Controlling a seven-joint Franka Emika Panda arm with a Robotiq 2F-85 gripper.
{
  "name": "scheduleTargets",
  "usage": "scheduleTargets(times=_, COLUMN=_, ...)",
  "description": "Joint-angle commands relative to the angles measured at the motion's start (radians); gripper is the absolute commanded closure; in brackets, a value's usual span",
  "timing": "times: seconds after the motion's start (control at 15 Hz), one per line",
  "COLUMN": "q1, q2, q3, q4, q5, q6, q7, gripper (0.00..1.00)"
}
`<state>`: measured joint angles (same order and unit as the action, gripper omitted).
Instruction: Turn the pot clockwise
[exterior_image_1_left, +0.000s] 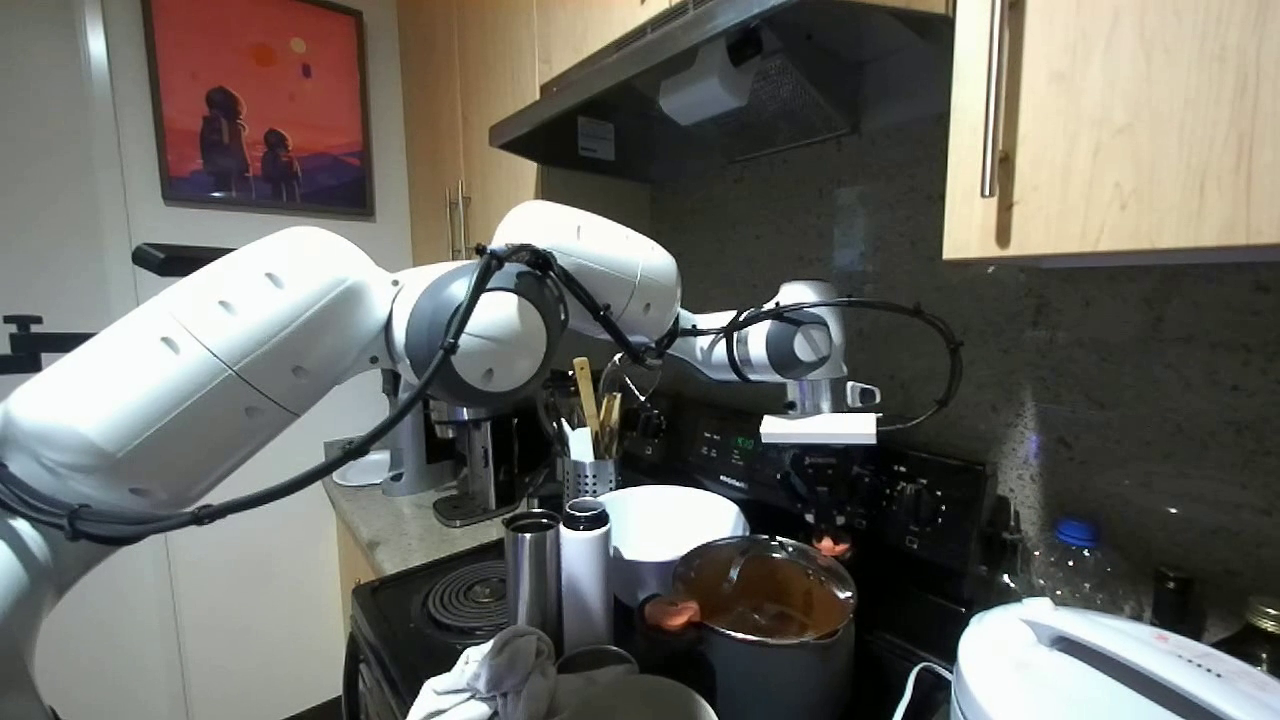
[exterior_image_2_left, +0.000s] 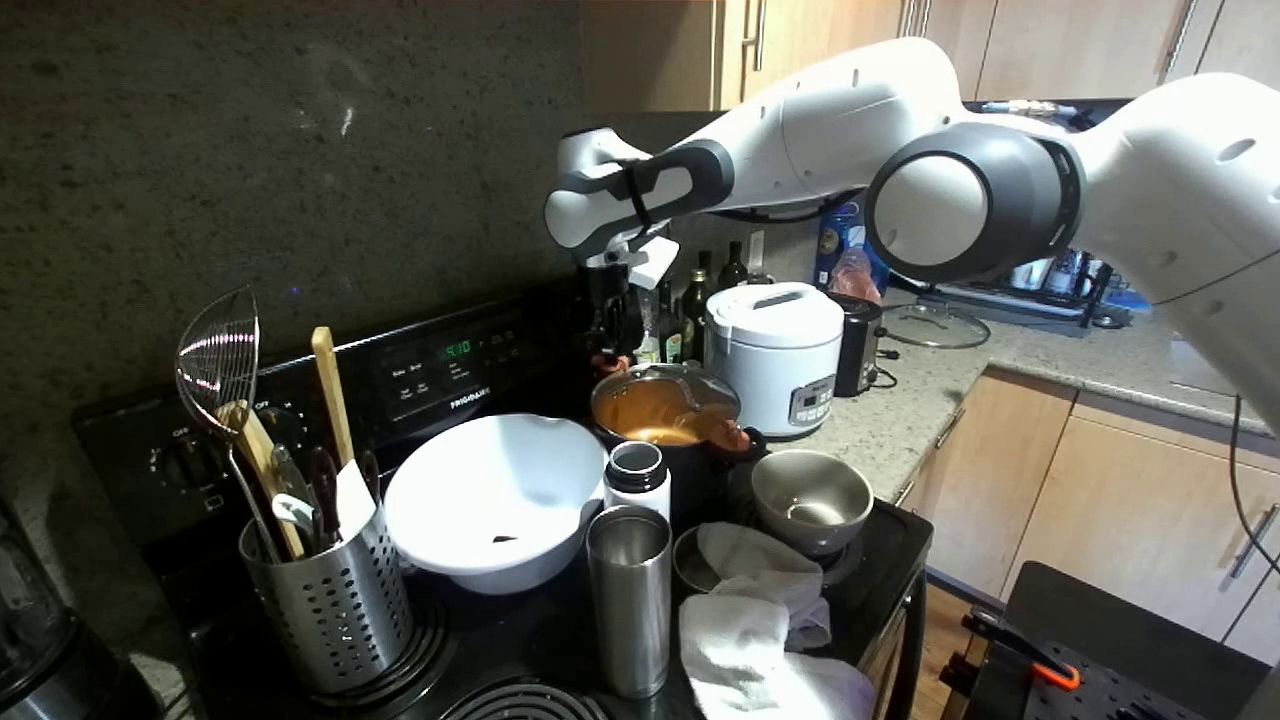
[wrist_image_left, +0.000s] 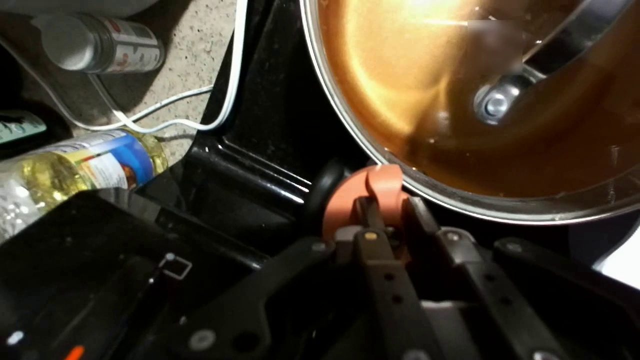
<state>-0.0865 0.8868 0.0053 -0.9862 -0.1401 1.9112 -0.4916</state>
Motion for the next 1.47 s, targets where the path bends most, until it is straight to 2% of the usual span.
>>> scheduleTargets(times=0.0, q1=0.007, q2=0.002, q3=-0.019, q4=0.03, q5=-0.001, q6=-0.098, q7=0.088, gripper=0.95)
scheduleTargets(times=0.4, q1=0.012, q2=0.014, q3=-0.045, q4=0.037, q5=-0.001, q6=-0.129, q7=0.223, gripper=0.95)
scheduleTargets(times=0.73, q1=0.01, q2=0.026, q3=-0.044, q4=0.052, q5=0.005, q6=-0.155, q7=0.259, gripper=0.95)
scheduleTargets(times=1.4, q1=0.027, q2=0.043, q3=-0.084, q4=0.059, q5=0.005, q6=-0.165, q7=0.518, gripper=0.95)
